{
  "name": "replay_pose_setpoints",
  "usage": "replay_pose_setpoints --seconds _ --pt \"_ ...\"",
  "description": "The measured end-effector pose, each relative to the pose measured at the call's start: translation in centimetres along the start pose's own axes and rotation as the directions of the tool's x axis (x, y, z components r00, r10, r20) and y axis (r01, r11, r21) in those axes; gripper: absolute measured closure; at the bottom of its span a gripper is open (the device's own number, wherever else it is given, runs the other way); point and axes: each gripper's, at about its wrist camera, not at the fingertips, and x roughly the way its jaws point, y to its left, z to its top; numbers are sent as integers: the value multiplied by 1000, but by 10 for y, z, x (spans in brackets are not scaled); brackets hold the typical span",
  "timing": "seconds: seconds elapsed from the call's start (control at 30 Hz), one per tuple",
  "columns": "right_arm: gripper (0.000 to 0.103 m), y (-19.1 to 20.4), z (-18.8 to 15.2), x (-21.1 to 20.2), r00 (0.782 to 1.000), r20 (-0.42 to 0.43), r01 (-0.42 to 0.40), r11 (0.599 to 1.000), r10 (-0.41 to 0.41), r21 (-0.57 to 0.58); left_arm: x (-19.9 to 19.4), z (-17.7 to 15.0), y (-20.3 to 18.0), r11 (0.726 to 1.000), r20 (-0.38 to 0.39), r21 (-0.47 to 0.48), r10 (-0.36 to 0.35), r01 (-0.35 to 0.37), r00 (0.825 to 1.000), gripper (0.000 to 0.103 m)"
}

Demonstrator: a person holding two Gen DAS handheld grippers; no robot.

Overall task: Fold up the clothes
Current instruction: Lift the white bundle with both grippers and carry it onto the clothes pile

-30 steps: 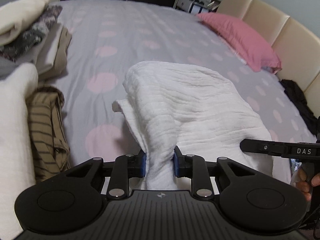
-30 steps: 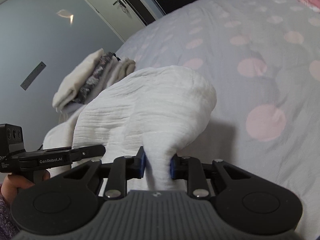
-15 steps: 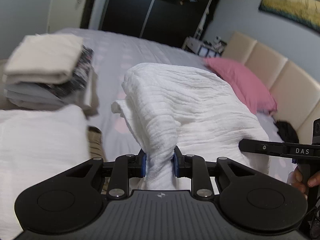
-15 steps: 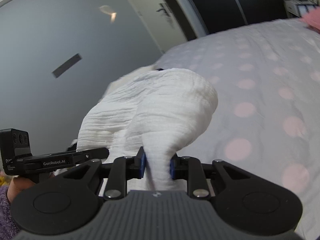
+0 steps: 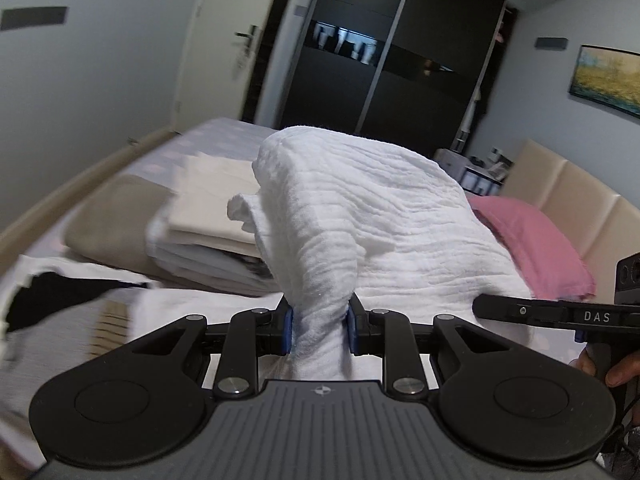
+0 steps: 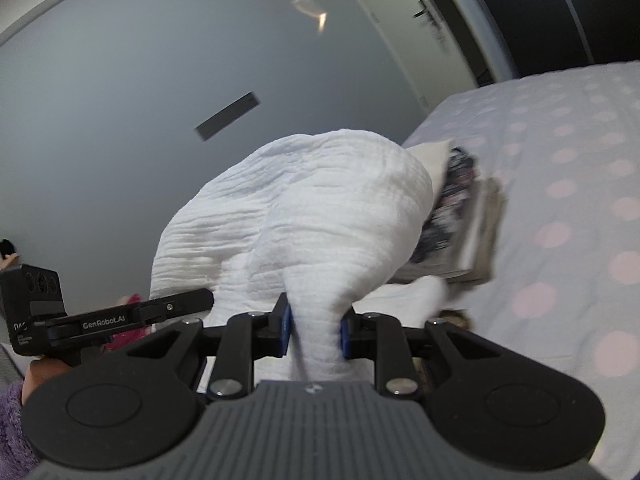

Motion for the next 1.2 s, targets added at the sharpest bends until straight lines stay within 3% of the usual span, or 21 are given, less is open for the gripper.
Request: replay_pose_setpoints --seconds 0.13,0.3,0.57,0.7,0.9,1.0,1.2 --pt "78 14 -6 31 998 -30 -51 998 51 21 -14 2 25 998 -8 4 56 -56 998 81" --pt "78 20 -23 67 995 -69 -61 997 65 56 3 6 54 996 -64 0 86 -87 994 81" --pt "78 -25 -53 120 982 -185 60 992 -38 113 89 -25 102 993 -201 -86 67 -85 977 81" --pt "77 -47 -58 136 973 -224 82 987 -50 136 122 -41 113 988 -258 -114 68 -101 964 80" --pt "59 -67 -52 148 967 -256 63 982 -16 178 131 -49 125 982 -276 -149 74 -119 958 76" --pt "33 -83 -40 141 972 -234 38 967 22 251 126 -48 132 978 -275 -183 49 -103 960 72" --pt "32 -130 -18 147 983 -180 59 899 22 435 126 -24 138 983 -242 -145 76 -114 967 62"
